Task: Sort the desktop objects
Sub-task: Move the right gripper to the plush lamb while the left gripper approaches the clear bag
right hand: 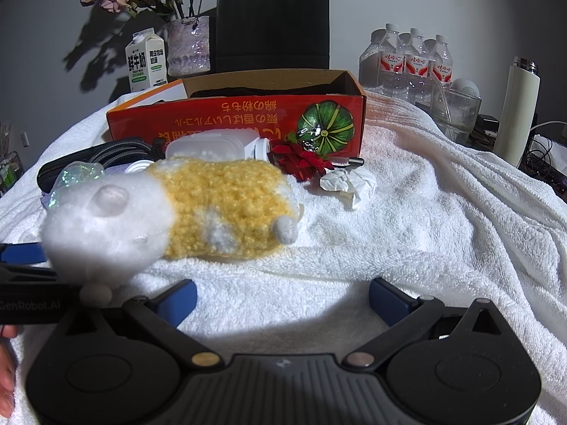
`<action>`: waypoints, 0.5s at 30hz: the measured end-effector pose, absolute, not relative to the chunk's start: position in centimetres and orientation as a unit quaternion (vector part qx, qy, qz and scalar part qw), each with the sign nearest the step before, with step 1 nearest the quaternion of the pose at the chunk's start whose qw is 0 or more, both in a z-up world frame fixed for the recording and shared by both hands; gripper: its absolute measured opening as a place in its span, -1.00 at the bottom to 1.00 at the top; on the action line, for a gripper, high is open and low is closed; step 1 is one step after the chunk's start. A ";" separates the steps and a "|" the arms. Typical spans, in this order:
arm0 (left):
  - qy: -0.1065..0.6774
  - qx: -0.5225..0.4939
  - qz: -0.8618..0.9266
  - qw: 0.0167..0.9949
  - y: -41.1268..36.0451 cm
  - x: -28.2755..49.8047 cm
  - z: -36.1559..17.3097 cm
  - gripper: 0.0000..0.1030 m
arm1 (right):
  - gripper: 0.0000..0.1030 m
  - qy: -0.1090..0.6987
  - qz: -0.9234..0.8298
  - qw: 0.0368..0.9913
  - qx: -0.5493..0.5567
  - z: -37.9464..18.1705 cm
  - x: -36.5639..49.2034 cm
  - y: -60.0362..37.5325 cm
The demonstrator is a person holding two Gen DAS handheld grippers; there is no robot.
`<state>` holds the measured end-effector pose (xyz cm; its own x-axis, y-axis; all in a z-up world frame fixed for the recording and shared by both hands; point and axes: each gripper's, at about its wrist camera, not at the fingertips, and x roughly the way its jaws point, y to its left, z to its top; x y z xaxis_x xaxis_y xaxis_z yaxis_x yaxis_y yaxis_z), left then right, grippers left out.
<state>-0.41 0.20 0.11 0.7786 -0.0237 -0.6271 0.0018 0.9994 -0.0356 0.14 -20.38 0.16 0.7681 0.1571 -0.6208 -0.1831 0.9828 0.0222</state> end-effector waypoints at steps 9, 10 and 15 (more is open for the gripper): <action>0.333 -0.015 -0.007 0.943 0.3 -0.6 0.2 1.00 | 1.00 0.328 0.091 0.940 -0.020 0.1 0.1 -20.4; 0.333 -0.015 -0.007 0.943 0.3 -0.7 0.2 1.00 | 1.00 0.328 0.090 0.940 -0.020 0.1 0.1 -20.3; 0.333 -0.015 -0.007 0.943 0.4 -0.8 0.2 1.00 | 1.00 0.328 0.090 0.940 -0.022 0.1 0.1 -20.3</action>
